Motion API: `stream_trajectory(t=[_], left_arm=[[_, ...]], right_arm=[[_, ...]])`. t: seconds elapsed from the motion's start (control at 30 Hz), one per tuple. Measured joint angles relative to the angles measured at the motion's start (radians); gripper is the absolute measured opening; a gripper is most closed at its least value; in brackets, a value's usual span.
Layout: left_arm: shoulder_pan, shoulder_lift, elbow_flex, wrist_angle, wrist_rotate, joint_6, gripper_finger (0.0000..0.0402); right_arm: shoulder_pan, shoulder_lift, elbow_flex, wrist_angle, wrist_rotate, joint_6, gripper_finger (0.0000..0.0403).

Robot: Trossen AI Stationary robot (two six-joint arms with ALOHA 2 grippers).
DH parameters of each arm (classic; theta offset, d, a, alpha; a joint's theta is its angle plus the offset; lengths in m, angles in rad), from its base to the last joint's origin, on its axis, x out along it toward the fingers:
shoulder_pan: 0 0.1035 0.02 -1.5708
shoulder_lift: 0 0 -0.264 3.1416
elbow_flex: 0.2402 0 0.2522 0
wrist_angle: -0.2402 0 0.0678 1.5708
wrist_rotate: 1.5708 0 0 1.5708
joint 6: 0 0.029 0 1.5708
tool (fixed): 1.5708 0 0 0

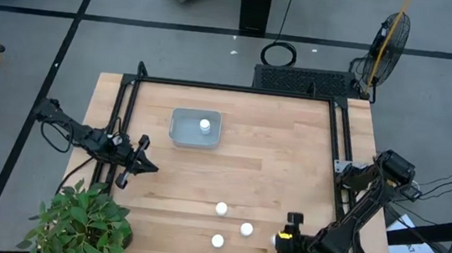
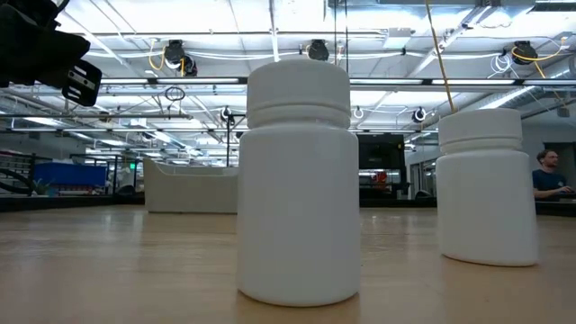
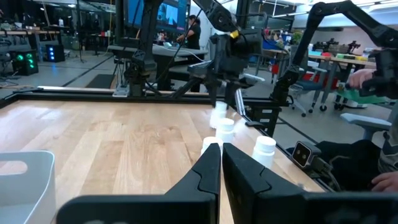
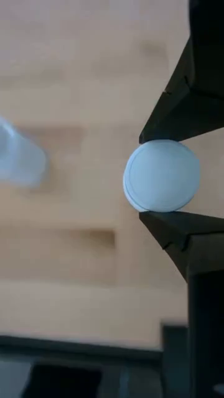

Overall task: Pick and place pill bottles into a basket
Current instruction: Put the white medicine bottle into the gray basket

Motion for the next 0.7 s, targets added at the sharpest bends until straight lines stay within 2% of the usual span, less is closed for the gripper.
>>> stream_trajectory(t=[0.13,0.3,0.57,0.7], left_arm=[[0.0,0.0,0.0,0.0,0.0,0.0,0.0024],[0.0,0.0,0.0,0.0,0.0,0.0,0.0024],[0.0,0.0,0.0,0.0,0.0,0.0,0.0024],[0.0,0.0,0.0,0.0,0.0,0.0,0.0024]], right_arm=[[-0.04,-0.051,0.003,-0.007,0.057,-0.069,0.015],[-0.11,-0.093,0.002,-0.012,0.07,-0.172,0.0154],[-0.286,-0.127,0.003,0.035,0.148,-0.447,0.0151],[-0.392,-0.143,0.003,0.124,0.165,-0.605,0.0153]])
